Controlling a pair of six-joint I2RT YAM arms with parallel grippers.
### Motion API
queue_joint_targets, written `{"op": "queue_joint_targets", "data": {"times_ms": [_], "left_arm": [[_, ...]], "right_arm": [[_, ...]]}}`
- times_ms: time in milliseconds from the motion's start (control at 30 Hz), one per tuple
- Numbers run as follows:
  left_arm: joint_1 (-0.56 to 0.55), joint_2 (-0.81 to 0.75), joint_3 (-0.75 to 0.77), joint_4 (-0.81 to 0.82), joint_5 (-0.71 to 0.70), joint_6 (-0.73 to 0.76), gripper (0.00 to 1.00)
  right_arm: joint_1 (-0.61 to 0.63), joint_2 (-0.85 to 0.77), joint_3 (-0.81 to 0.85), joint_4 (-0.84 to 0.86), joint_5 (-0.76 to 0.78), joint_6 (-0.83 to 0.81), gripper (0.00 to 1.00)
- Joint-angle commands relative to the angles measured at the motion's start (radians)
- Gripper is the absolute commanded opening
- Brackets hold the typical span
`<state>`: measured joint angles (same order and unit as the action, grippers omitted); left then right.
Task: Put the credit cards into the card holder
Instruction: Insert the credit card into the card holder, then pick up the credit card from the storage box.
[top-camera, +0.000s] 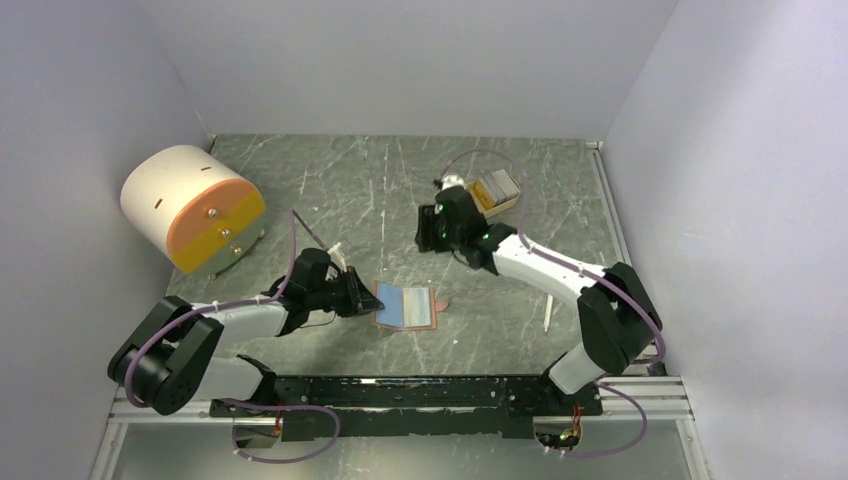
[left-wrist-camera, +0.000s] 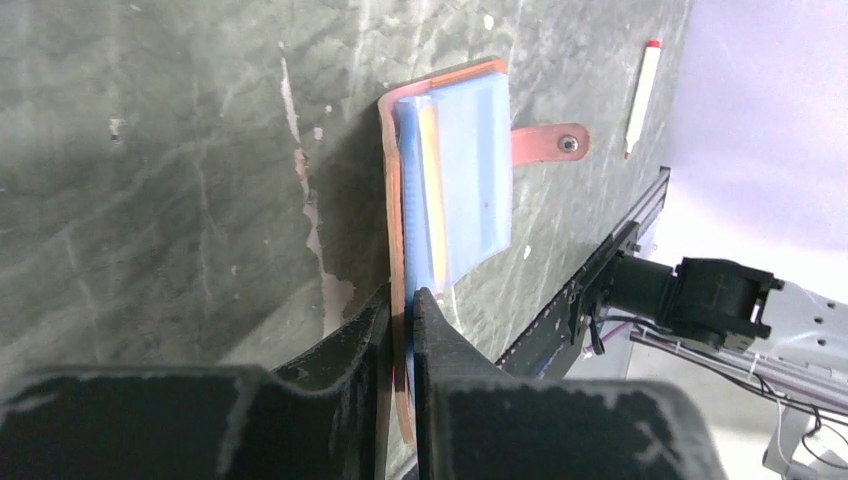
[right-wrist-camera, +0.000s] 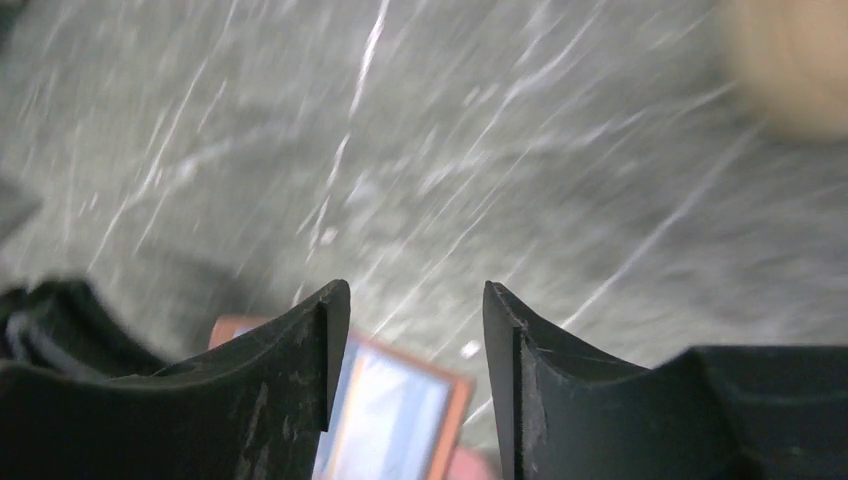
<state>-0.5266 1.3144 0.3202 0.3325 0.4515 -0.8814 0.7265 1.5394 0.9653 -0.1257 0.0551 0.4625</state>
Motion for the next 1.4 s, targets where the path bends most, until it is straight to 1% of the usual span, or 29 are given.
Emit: {"op": "queue_joint_targets", "data": {"times_ms": [0,167,267,433,533,633,700,800,933,1033,1233,1367], "left_arm": [[0.005,0.007,0.004,0.067,0.09,0.024,0.14],[-0.001,0.032,-0.017,0.138,0.144,0.003,0.14],[-0.002,0.019,-0.014,0.117,0.142,0.015,0.14],[-0.002,0.004,-0.006,0.099,0.132,0.025,0.14],[-0.002,-0.004,-0.003,0.095,0.133,0.024,0.13],[-0.002,-0.014,-0.003,0.086,0.134,0.027,0.13],[-0.002,-0.018,-0.005,0.083,0.129,0.029,0.13],[-0.002,-0.015,-0.014,0.097,0.13,0.023,0.13],[-0.002,-0.004,-0.017,0.111,0.141,0.018,0.14],[-0.003,-0.007,-0.017,0.109,0.138,0.018,0.15],[-0.001,0.0,-0.015,0.112,0.145,0.016,0.16],[-0.003,-0.002,-0.016,0.108,0.141,0.017,0.16]], "right_arm": [[-0.109,0.052,0.15,-0.099,0.197,-0.179,0.57],[-0.177,0.199,0.318,-0.16,0.389,-0.3,0.62],[-0.221,0.295,0.416,-0.204,0.489,-0.369,0.64],[-0.277,0.4,0.484,-0.153,0.558,-0.497,0.71],[-0.314,0.488,0.551,-0.193,0.607,-0.515,0.76],[-0.321,0.521,0.57,-0.175,0.623,-0.561,0.77],[-0.325,0.532,0.566,-0.145,0.594,-0.596,0.78],[-0.33,0.564,0.593,-0.147,0.581,-0.617,0.78],[-0.332,0.602,0.629,-0.17,0.624,-0.634,0.79],[-0.338,0.606,0.625,-0.162,0.62,-0.644,0.78],[-0.35,0.632,0.648,-0.17,0.661,-0.666,0.74],[-0.349,0.62,0.639,-0.162,0.662,-0.662,0.71]]}}
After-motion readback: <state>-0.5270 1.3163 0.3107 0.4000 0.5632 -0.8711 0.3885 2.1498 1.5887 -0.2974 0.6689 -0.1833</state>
